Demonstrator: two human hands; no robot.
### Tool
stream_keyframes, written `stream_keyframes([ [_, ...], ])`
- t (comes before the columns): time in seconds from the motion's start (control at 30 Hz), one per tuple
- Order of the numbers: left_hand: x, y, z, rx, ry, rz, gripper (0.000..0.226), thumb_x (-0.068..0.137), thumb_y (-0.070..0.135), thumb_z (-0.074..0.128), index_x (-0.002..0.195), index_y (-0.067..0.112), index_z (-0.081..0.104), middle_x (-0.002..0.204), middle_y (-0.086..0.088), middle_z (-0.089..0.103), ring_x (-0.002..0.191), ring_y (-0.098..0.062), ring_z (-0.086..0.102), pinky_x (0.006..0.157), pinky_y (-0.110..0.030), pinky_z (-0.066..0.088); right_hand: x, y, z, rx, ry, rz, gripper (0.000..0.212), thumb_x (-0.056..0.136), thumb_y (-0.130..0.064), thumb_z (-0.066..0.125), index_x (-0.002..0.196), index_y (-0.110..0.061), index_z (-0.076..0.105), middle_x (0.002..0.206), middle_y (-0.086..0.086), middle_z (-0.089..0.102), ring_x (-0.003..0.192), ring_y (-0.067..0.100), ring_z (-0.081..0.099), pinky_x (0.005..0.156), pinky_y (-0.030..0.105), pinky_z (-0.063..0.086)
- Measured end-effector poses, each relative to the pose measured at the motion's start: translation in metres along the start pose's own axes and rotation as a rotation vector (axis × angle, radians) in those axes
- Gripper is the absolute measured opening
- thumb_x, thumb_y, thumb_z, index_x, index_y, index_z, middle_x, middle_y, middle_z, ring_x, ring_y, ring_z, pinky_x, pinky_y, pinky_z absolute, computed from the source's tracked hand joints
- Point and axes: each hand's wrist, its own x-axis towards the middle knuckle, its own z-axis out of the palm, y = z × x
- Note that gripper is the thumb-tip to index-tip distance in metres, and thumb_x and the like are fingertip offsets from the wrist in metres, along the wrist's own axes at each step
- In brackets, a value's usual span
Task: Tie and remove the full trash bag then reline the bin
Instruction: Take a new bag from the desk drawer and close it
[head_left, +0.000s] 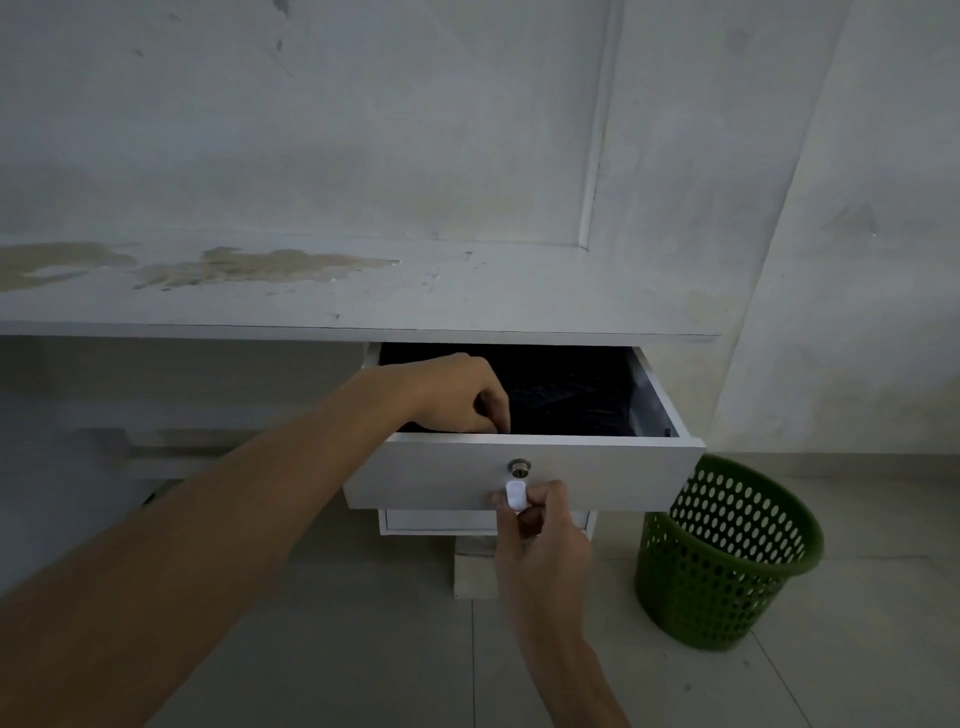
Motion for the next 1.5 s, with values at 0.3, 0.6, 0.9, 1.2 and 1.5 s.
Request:
stream_keyframes([
  [0.3,0.038,-0.019,0.012,0.132,-0.067,-0.139,0.072,0.086,0.043,0.072,0.149,0.035,0.039,0.156,0.003,0.033,0.141,-0.021,0.033,0.116,-0.041,0.032,0.004,0.0,-0.005,0.013,-0.09,-0.026,0.023,0.097,-0.044,0.054,0.092,-0.021,0.052,0.062,-0.004,0.06,0.057,0.01,0.059,0.054,0.037,0.053],
  [0.6,0.033,-0.014,0.016,0.196,0.194,-0.127,0.043,0.095,0.009,0.053,0.135,0.023,0.058,0.135,-0.01,0.058,0.115,-0.027,0.058,0.093,-0.035,0.047,0.006,-0.001,-0.008,-0.008,-0.13,-0.017,0.031,0.091,-0.055,0.046,0.087,-0.024,0.046,0.054,-0.004,0.055,0.049,0.011,0.056,0.051,0.028,0.048],
  [0.9,0.029,-0.003,0.022,0.407,0.418,-0.136,0.027,0.093,0.013,0.045,0.119,0.014,0.053,0.102,-0.015,0.067,0.086,-0.037,0.063,0.064,-0.034,0.039,0.008,-0.005,-0.01,-0.086,-0.166,-0.007,0.023,0.097,-0.037,0.057,0.082,-0.028,0.041,0.051,-0.003,0.052,0.05,0.009,0.056,0.044,0.017,0.037],
  [1.2,0.013,0.007,0.005,0.322,0.238,-0.032,0.041,0.087,0.024,0.064,0.126,0.02,0.052,0.113,-0.004,0.06,0.098,-0.023,0.059,0.079,-0.038,0.05,0.011,-0.009,-0.014,-0.14,-0.2,0.044,0.024,0.097,-0.034,0.056,0.082,-0.026,0.039,0.053,-0.005,0.052,0.048,0.008,0.054,0.044,0.014,0.033],
  [1.5,-0.013,0.041,-0.045,0.376,0.566,0.002,0.025,0.087,0.012,0.058,0.1,0.029,0.072,0.087,0.0,0.07,0.079,-0.024,0.065,0.067,-0.034,0.05,0.013,-0.015,-0.015,-0.172,-0.256,0.065,0.02,0.098,-0.032,0.056,0.088,-0.025,0.041,0.061,-0.006,0.054,0.05,0.006,0.055,0.049,0.017,0.037],
])
